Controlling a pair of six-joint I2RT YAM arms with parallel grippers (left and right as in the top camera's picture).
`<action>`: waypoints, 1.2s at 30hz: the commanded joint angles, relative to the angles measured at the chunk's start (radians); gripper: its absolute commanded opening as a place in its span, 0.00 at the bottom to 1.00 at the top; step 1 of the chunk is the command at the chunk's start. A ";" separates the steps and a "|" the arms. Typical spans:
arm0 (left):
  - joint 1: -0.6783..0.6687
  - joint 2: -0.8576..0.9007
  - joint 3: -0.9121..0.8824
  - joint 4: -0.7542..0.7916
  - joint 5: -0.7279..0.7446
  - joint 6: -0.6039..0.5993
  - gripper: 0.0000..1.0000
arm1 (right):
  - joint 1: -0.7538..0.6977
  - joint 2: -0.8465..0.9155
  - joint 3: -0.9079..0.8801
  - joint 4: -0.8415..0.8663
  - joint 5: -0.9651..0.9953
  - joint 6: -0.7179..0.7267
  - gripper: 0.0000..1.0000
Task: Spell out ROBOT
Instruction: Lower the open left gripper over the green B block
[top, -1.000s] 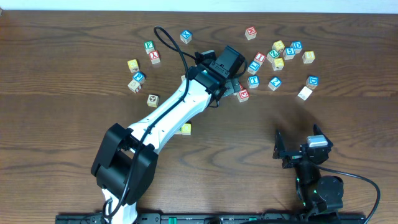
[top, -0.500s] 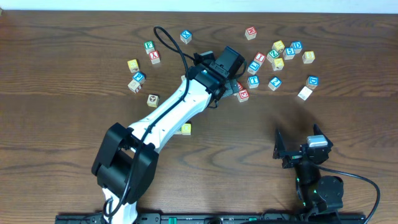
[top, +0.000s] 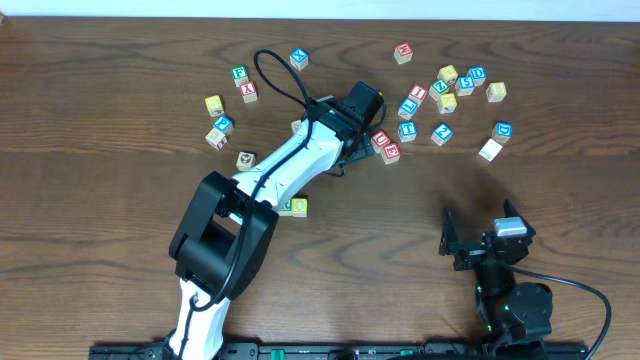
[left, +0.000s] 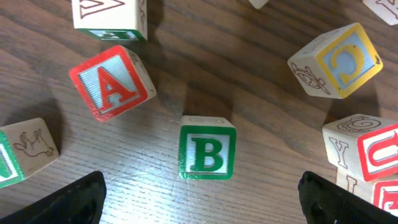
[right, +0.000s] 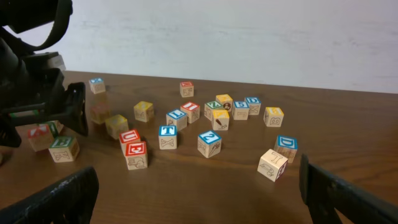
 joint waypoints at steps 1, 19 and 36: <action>0.005 0.007 0.015 -0.003 0.004 0.013 0.96 | -0.006 -0.005 -0.001 -0.004 -0.003 -0.011 0.99; 0.020 0.071 0.015 0.016 0.005 0.013 0.95 | -0.006 -0.005 -0.001 -0.004 -0.003 -0.011 0.99; 0.047 0.071 0.006 0.061 0.061 0.119 0.90 | -0.006 -0.005 -0.001 -0.004 -0.003 -0.011 0.99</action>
